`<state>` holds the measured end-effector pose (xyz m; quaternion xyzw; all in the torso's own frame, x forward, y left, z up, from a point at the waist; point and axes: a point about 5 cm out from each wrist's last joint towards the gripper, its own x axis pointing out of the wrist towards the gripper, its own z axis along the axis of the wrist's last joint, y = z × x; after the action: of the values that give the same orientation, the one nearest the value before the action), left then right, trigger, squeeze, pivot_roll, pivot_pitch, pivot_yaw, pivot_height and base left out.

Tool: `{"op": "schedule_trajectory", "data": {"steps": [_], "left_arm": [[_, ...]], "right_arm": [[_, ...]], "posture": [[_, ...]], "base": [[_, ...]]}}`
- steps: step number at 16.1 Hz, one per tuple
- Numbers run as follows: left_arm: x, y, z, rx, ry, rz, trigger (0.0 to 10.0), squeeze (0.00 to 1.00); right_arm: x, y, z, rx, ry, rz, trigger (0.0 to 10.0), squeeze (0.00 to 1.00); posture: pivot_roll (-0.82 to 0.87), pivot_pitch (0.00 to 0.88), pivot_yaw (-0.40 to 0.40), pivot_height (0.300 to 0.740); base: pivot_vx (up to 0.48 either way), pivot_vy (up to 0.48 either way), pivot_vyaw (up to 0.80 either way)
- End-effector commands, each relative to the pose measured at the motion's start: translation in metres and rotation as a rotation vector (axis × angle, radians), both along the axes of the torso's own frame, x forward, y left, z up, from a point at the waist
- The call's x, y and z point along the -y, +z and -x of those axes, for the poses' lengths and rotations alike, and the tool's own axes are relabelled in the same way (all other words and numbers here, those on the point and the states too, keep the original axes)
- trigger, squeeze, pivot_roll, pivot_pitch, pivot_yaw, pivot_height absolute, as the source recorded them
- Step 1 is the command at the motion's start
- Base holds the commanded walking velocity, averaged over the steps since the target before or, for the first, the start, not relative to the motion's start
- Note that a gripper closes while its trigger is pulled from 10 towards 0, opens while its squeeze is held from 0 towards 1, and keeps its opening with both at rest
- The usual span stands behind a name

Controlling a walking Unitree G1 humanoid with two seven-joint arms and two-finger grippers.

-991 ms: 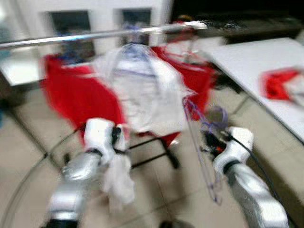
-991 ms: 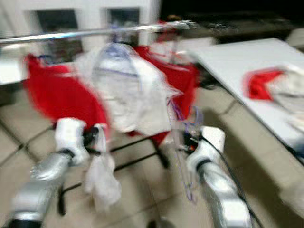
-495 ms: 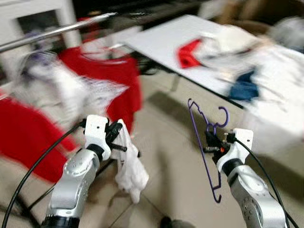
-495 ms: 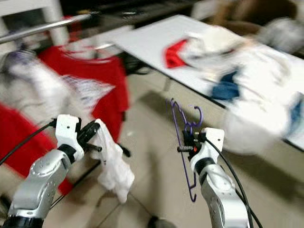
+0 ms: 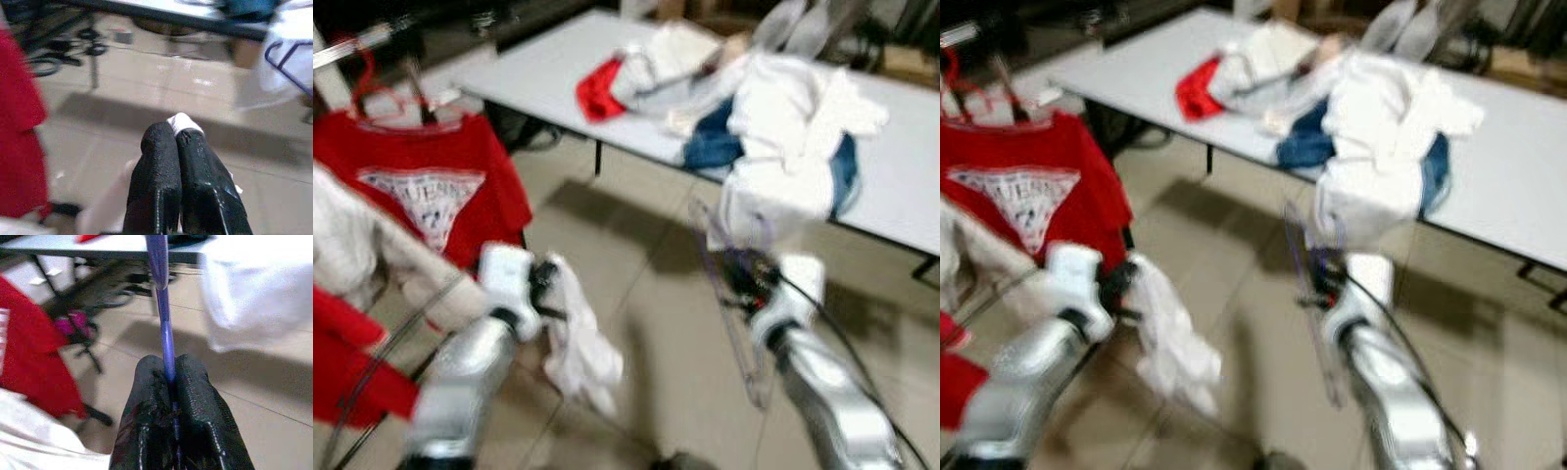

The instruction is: Hang hanger

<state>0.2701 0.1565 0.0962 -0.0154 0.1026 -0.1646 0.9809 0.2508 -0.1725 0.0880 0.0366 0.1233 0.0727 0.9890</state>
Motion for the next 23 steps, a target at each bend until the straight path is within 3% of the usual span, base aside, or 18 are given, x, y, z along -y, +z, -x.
{"op": "schedule_trajectory", "data": {"steps": [1,3,9,14,19,23], "left_arm": [[0.004,0.011,-0.007,0.058,-0.014,-0.009,10.0,0.0],[0.009,0.012,-0.008,0.067,-0.014,0.001,10.0,0.0],[-0.003,0.017,-0.005,0.079,0.011,-0.027,10.0,0.0],[0.006,0.015,-0.013,0.077,-0.024,-0.018,10.0,0.0],[0.009,0.021,-0.023,0.092,-0.065,-0.034,10.0,0.0],[0.008,0.017,-0.02,0.083,-0.06,-0.034,10.0,0.0]], "right_arm": [[0.004,0.011,0.001,0.049,-0.003,0.014,10.0,0.0],[0.009,0.01,0.003,0.052,-0.01,0.036,10.0,0.0],[-0.009,0.004,-0.008,0.045,0.023,0.053,10.0,0.0],[0.004,0.006,0.0,0.062,-0.034,0.092,10.0,0.0],[0.003,0.006,-0.004,0.077,-0.095,0.055,10.0,0.0],[0.001,0.002,-0.001,0.054,-0.093,0.024,10.0,0.0]], "posture": [[-0.04,0.071,-0.015,0.74],[-0.03,0.068,-0.028,0.74],[0.02,0.063,-0.032,0.74],[-0.02,0.047,0.003,0.74],[0.0,0.038,0.039,0.74],[-0.01,0.039,0.031,0.74]], "base": [[0.0,0.0,-0.8],[0.0,-0.131,0.0],[0.0,-0.269,0.0],[0.0,-0.271,0.0],[0.0,-0.264,0.0],[0.0,-0.244,-0.12]]}}
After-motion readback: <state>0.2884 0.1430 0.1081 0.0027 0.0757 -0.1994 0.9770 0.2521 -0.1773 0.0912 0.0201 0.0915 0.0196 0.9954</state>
